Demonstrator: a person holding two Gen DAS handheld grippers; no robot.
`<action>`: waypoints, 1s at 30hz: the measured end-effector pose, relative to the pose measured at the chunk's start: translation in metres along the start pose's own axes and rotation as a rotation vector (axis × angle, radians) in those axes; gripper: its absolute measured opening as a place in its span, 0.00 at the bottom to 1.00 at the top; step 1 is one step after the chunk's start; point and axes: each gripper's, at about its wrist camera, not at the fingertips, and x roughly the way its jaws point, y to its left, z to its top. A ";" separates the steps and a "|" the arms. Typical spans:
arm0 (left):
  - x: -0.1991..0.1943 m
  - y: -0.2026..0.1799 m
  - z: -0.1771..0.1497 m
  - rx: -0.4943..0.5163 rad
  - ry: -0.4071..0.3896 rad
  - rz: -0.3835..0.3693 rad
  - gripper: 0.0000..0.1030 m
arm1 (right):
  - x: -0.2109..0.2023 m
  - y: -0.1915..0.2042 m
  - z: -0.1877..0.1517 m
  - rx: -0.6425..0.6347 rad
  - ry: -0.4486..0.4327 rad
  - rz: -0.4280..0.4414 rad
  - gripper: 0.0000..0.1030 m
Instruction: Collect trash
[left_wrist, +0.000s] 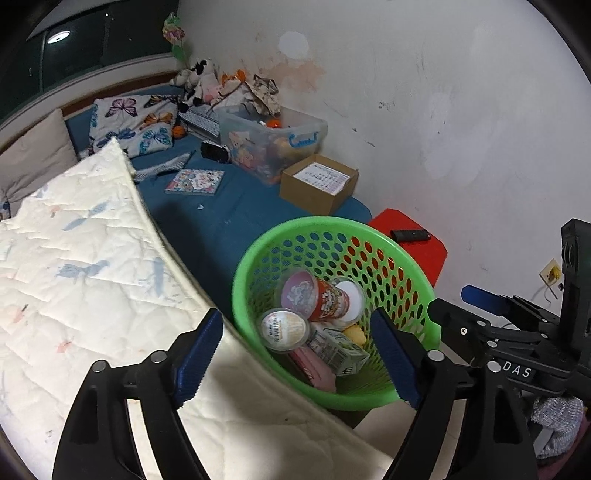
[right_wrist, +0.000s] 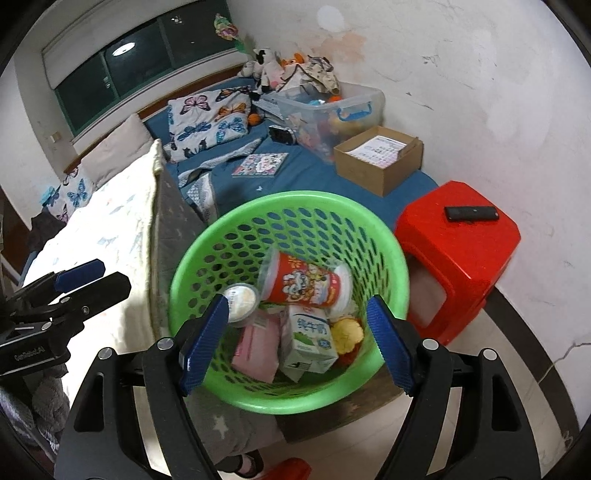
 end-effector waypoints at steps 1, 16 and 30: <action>-0.004 0.003 -0.001 -0.005 -0.006 0.004 0.79 | -0.002 0.004 0.000 -0.005 -0.003 0.006 0.76; -0.082 0.062 -0.035 -0.113 -0.093 0.144 0.89 | -0.029 0.068 -0.009 -0.077 -0.035 0.103 0.82; -0.146 0.101 -0.078 -0.173 -0.154 0.299 0.93 | -0.052 0.128 -0.021 -0.185 -0.071 0.169 0.91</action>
